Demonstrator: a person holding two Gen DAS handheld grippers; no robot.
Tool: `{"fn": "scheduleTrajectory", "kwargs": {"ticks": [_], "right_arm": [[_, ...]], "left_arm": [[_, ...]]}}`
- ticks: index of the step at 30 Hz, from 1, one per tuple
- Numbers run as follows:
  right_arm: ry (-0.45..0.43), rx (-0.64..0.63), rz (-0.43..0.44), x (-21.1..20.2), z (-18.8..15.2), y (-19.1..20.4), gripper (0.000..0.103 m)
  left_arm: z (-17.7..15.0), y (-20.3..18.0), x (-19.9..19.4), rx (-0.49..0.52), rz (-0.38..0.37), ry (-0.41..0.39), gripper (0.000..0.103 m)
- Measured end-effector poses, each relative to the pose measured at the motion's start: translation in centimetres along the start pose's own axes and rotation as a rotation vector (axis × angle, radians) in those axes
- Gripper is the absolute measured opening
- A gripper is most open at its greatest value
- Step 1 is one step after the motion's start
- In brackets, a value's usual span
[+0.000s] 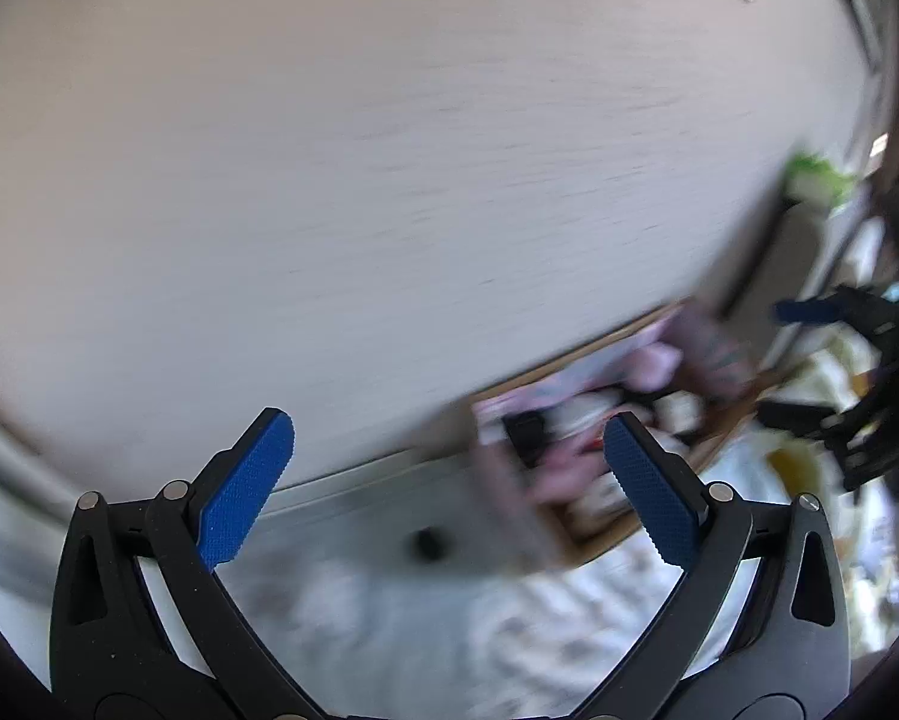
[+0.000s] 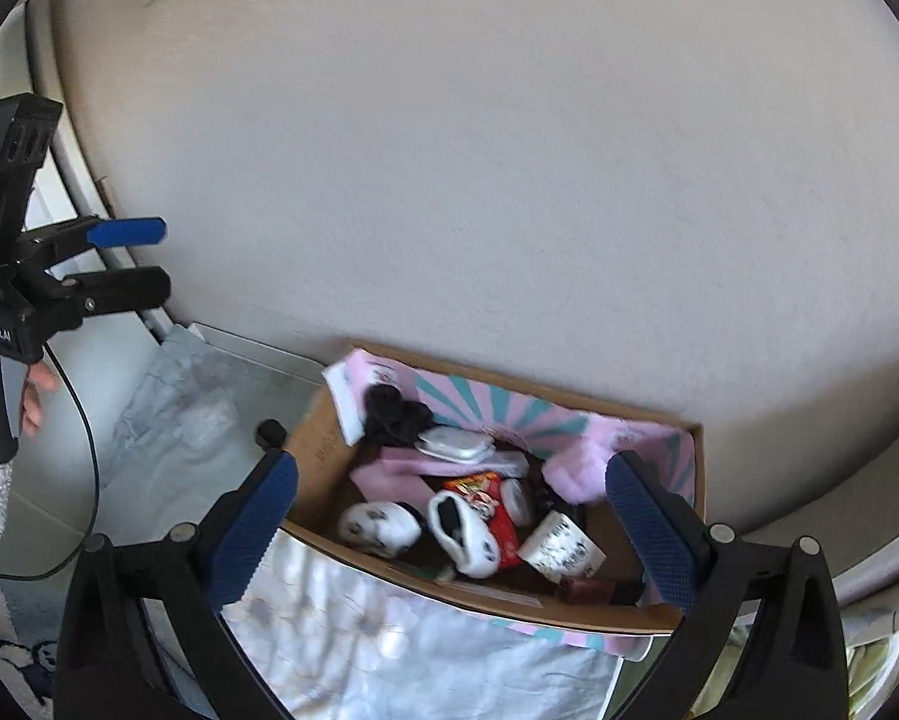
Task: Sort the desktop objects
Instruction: 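Open both tools to drop the case and plush into the box, then move both tools back over the clear box and black jar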
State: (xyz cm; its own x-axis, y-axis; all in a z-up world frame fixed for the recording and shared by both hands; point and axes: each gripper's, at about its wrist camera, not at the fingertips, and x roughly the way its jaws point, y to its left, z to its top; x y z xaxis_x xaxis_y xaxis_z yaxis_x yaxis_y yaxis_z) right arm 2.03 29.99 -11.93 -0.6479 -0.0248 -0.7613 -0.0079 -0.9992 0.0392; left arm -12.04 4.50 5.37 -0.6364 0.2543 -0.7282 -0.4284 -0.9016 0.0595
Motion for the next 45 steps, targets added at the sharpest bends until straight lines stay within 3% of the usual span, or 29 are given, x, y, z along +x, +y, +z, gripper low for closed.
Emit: {"fn": "scheduleTrajectory", "kwargs": {"ticks": [2, 5, 12, 15, 17, 20, 24, 32, 37, 40, 43, 45], "right_arm": [[0.012, -0.013, 0.004, -0.4, 0.6, 1.5, 0.103], [-0.044, -0.051, 0.032, -1.2, 1.0, 4.3, 0.103], [-0.017, -0.143, 0.087, 2.1, 1.1, 11.5, 0.103], [-0.109, -0.192, 0.105, 2.3, 0.4, 15.5, 0.103], [-0.15, -0.178, 0.137, 2.7, -0.4, 17.6, 0.103], [-0.099, -0.121, 0.161, 5.3, -1.6, 19.8, 0.103], [-0.102, -0.116, 0.011, 9.3, -5.3, 21.8, 0.103], [-0.068, -0.105, -0.118, 17.4, -8.6, 22.4, 0.103], [-0.107, -0.129, -0.315, 19.8, -8.7, 23.2, 0.103], [-0.09, -0.184, -0.3, 20.8, -9.0, 24.4, 0.102], [-0.112, -0.287, -0.367, 21.1, -9.6, 26.6, 0.102], [-0.1, -0.254, -0.338, 21.6, -9.5, 26.3, 0.102]], "left_arm": [[-0.8, 1.0, -1.2, -0.007, 0.073, -0.007, 0.103], [-2.8, 3.2, -3.5, -0.042, 0.148, -0.074, 0.103], [-6.2, 7.4, -3.9, -0.12, 0.166, -0.028, 0.103], [-7.7, 8.4, -3.3, -0.122, 0.183, -0.016, 0.103], [-8.5, 8.7, -2.5, -0.116, 0.191, -0.001, 0.103], [-9.8, 8.6, 0.2, -0.107, 0.175, 0.031, 0.103], [-12.6, 8.4, 5.1, -0.083, 0.157, 0.081, 0.103], [-17.5, 9.1, 14.4, -0.123, 0.076, 0.208, 0.103], [-18.0, 9.6, 15.7, -0.13, 0.042, 0.203, 0.103], [-18.1, 10.1, 16.0, -0.133, 0.034, 0.202, 0.103], [-18.4, 10.2, 15.7, -0.129, 0.01, 0.195, 0.103], [-18.5, 10.0, 15.5, -0.108, 0.001, 0.192, 0.102]]}}
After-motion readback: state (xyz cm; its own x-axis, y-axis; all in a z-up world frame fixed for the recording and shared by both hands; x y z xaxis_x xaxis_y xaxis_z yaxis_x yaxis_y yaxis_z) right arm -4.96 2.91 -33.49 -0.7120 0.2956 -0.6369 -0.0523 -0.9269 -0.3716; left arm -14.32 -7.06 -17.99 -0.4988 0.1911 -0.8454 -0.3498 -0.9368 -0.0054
